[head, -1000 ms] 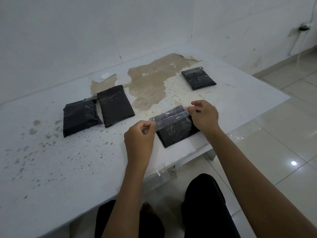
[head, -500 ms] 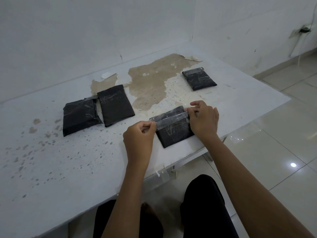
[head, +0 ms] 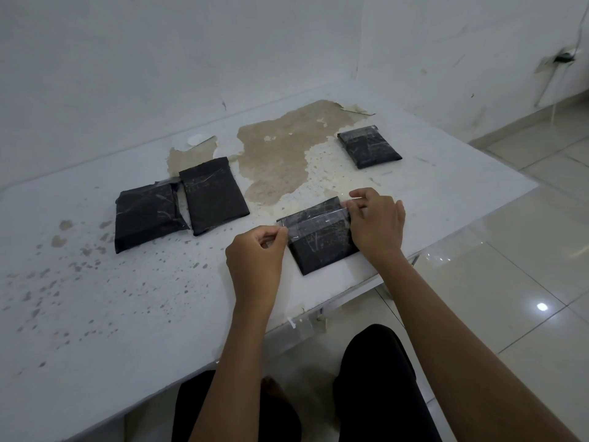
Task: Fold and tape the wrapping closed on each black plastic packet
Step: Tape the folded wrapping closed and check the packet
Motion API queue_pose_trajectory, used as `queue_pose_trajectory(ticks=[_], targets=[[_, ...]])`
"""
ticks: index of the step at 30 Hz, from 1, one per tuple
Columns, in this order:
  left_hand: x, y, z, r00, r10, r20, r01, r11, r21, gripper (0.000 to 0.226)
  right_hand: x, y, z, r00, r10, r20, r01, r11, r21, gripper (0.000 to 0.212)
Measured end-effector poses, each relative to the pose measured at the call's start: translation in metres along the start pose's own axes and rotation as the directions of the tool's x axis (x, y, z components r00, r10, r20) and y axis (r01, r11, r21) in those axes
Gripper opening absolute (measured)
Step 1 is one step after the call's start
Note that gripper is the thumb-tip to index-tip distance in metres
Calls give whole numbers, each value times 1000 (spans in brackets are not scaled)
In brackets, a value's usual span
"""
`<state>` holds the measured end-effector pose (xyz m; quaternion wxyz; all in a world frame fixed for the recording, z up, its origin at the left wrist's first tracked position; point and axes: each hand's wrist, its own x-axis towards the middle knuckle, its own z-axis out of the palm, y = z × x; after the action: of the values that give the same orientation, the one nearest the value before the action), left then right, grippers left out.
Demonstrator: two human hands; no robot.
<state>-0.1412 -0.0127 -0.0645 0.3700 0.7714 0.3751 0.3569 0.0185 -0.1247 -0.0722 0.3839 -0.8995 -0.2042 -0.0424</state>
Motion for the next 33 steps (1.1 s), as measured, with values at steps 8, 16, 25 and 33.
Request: queue_pose_trajectory(ticks=[8, 16, 25, 33], targets=[[6, -4, -4, 995, -100, -3, 100, 994, -32, 16, -4, -2, -2, 1000, -15, -13, 16, 1000, 26, 19], [12, -6, -7, 984, -178, 26, 179, 982, -55, 15, -4, -2, 0, 999, -35, -23, 35, 999, 24, 19], [13, -9, -6, 985, -172, 9, 172, 985, 1, 12, -5, -4, -6, 1000, -8, -25, 8, 1000, 8, 26], [16, -4, -9, 974, -209, 85, 210, 978, 1, 9, -4, -2, -3, 998, -56, 3, 56, 997, -58, 21]])
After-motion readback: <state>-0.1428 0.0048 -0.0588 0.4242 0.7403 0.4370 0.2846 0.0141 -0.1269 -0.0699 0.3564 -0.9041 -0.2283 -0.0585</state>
